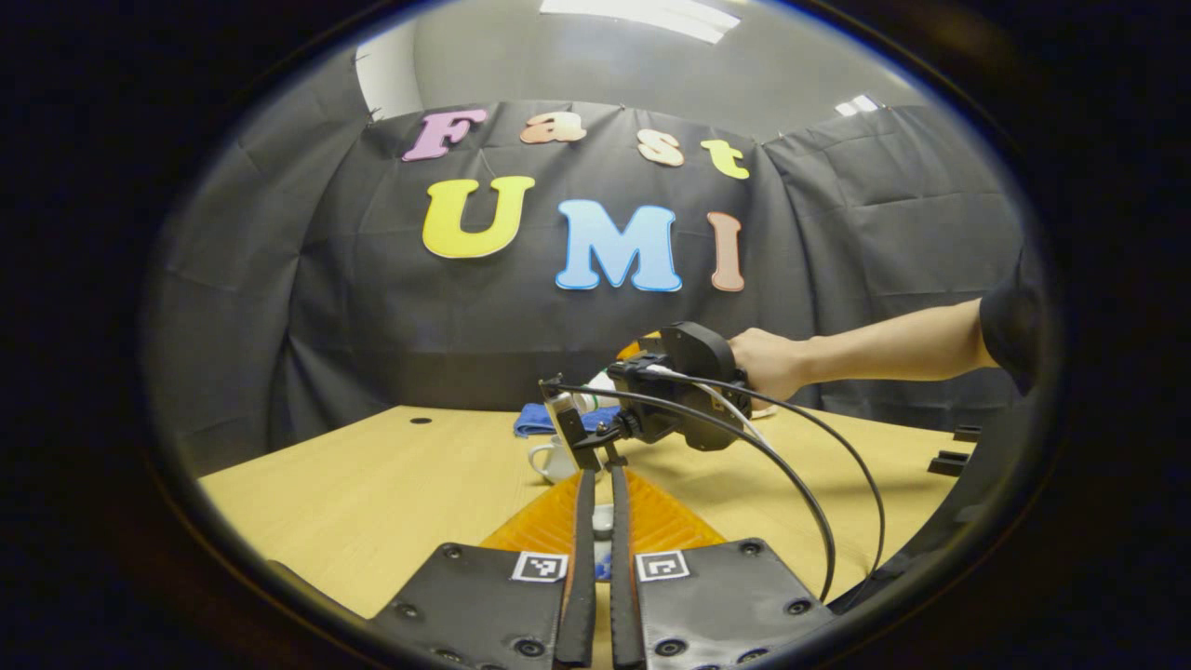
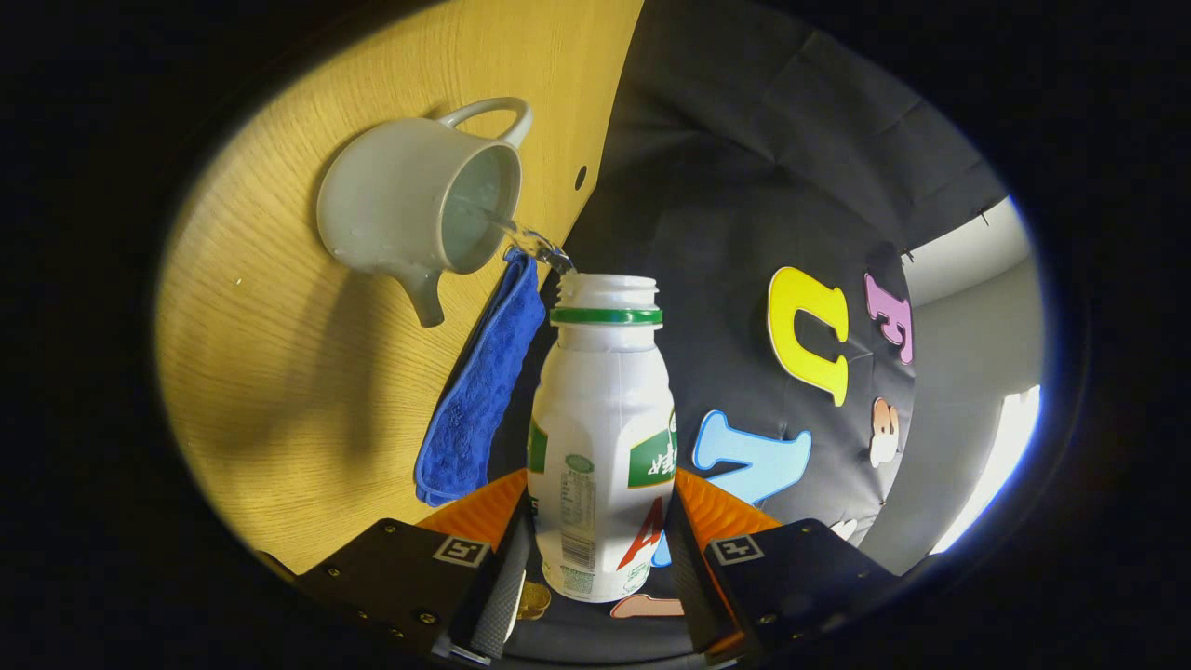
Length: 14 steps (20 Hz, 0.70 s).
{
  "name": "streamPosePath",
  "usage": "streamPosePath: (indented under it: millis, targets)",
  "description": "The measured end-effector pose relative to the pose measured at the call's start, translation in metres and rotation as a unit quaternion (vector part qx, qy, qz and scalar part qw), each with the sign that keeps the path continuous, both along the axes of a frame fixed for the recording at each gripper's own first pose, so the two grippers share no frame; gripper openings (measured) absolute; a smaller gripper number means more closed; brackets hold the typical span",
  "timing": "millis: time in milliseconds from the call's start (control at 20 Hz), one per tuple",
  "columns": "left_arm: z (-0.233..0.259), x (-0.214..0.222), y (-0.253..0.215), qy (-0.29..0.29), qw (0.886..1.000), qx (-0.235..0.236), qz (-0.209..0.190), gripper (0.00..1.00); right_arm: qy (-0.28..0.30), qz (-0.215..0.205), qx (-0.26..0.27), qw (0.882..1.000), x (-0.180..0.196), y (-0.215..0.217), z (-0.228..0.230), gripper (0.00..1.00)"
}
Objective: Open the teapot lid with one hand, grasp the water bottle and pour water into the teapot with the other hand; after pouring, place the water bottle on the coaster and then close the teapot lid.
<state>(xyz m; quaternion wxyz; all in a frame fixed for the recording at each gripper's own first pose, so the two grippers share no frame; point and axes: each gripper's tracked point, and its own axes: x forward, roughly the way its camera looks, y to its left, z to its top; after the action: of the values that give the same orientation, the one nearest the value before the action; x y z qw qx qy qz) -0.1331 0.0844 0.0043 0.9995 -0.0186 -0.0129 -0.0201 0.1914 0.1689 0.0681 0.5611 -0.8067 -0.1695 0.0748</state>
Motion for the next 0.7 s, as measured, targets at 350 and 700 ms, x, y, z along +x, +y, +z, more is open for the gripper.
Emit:
streamPosePath:
  millis: [350,700]
  targets:
    - [0.0018,0.0008,-0.0010,0.000,1.000,0.003,-0.002,0.17,-0.014,0.006,-0.020,1.000,0.0014,0.0020,0.0077,0.71]
    - [-0.0003,-0.0007,0.0006,0.002,1.000,0.004,-0.001,0.13,-0.033,0.017,-0.048,0.998,-0.0024,0.0057,0.0103,0.71]
